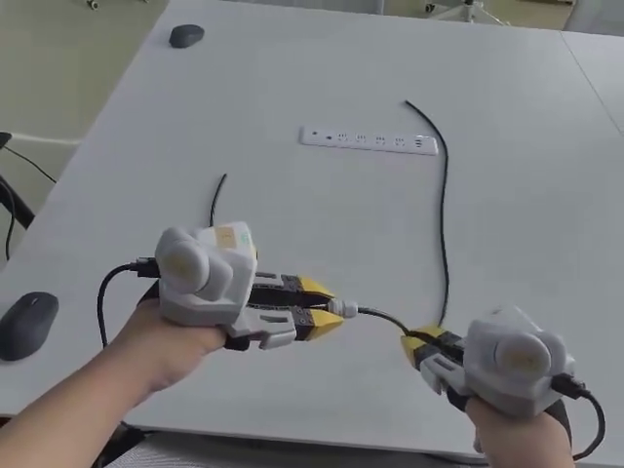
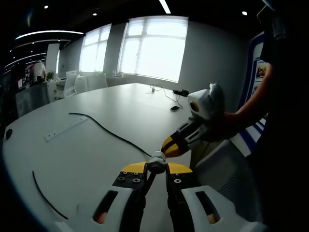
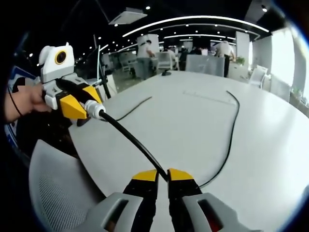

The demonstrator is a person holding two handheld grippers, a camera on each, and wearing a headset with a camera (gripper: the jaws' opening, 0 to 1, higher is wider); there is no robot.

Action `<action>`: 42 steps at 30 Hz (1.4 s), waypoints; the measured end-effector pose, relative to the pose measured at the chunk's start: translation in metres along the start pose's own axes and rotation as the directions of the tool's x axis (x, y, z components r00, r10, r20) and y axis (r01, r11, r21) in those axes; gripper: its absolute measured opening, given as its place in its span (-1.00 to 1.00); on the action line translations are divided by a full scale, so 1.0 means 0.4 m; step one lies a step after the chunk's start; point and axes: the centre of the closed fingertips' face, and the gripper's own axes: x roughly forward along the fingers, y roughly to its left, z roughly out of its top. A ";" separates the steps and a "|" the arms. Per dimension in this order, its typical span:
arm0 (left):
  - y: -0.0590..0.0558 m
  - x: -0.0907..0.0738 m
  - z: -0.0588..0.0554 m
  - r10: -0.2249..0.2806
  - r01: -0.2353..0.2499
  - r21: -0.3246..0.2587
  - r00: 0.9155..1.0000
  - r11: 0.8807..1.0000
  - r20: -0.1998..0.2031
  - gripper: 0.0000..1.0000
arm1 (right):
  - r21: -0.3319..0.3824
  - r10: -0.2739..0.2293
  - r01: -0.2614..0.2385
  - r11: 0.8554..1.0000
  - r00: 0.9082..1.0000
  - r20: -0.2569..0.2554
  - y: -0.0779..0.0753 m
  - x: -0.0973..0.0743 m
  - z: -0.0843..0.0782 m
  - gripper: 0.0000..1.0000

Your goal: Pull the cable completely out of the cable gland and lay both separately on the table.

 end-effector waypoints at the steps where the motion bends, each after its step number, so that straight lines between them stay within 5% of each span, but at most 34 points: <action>1: 0.000 -0.001 0.001 0.001 -0.001 0.000 1.000 1.000 0.001 -0.70 | -0.015 -0.004 0.004 1.000 1.000 0.004 -0.001 -0.004 0.004 -0.94; 6: 0.001 0.000 -0.006 0.003 -0.003 0.005 1.000 1.000 -0.010 -0.70 | -0.200 -0.008 0.015 0.980 0.999 0.035 0.006 -0.020 0.037 -0.84; 11: 0.001 0.002 -0.011 0.004 -0.004 0.004 1.000 1.000 -0.016 -0.70 | -0.355 0.023 -0.007 0.935 0.999 0.040 0.048 -0.033 0.076 -0.77; 19: -0.008 0.008 -0.005 -0.001 0.001 0.013 1.000 1.000 -0.021 -0.70 | -0.572 0.077 -0.043 0.819 0.996 0.036 0.156 -0.028 0.130 -0.78; 37: -0.011 0.019 -0.016 -0.007 0.008 0.028 0.999 1.000 -0.040 -0.70 | -0.669 0.087 -0.043 0.742 0.996 0.032 0.184 -0.021 0.151 -0.94; 40: -0.011 0.020 -0.017 -0.008 0.009 0.029 0.999 1.000 -0.042 -0.70 | -0.643 0.096 -0.053 0.764 0.995 0.032 0.178 -0.017 0.146 -0.96; 42: -0.011 0.020 -0.016 -0.010 0.011 0.032 0.999 0.999 -0.040 -0.70 | -0.645 0.096 -0.051 0.762 0.995 0.036 0.180 -0.018 0.145 -0.97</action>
